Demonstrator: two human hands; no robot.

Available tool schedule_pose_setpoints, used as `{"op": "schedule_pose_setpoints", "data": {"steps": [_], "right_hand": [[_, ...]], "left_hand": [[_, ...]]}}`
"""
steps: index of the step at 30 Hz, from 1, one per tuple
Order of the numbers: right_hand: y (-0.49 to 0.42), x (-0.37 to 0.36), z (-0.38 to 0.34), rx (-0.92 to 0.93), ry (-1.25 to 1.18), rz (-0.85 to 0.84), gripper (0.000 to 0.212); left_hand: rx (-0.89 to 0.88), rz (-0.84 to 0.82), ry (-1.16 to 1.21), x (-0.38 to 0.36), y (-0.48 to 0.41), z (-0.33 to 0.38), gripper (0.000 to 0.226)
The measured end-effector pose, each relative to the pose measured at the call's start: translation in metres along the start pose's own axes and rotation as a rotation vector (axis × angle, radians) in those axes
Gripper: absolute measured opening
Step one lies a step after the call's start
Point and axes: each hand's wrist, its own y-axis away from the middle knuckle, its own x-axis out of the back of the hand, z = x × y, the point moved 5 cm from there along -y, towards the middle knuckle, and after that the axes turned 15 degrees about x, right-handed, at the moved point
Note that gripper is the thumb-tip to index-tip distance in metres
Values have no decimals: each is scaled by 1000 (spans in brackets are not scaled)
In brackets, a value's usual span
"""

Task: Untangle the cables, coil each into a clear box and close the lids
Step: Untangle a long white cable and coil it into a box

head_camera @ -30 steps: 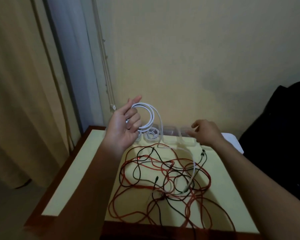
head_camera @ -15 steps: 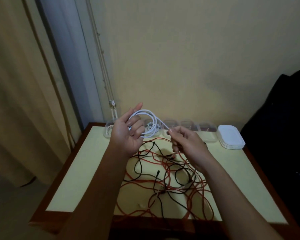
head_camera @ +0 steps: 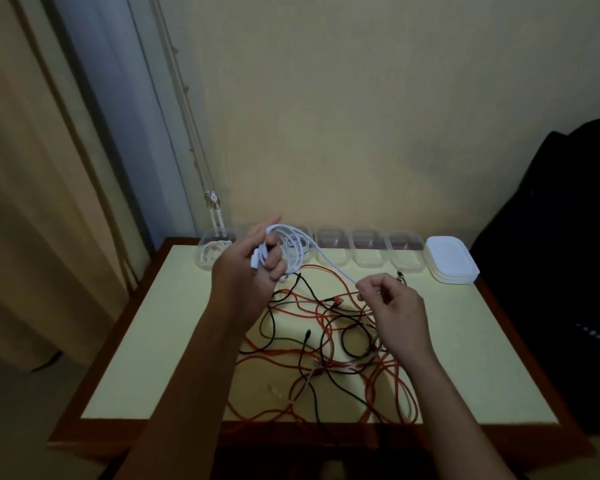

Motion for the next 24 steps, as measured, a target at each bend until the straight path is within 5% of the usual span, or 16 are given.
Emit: {"op": "schedule_pose_setpoints", "data": {"steps": [4,10,13,16,24], "right_hand": [[-1,-9,-18,319,318,-65,23],[-7,-21,-43,408,355,-245,34],[-11,-16,-59,484,347,-234,39],[-15,-9,-68,449,244,-177,33],[-6,7,-44,54,-146,-56,16]], "left_hand": [[-227,20,-431,-11,8,-1,44],[-356,46,-783,-33,11,-21,38],[-278,21,-861,-30,10,-33,37],[-217,9,-827,-30,7,-37,29],[179,-70,-241,-10,0,-37,32]]}}
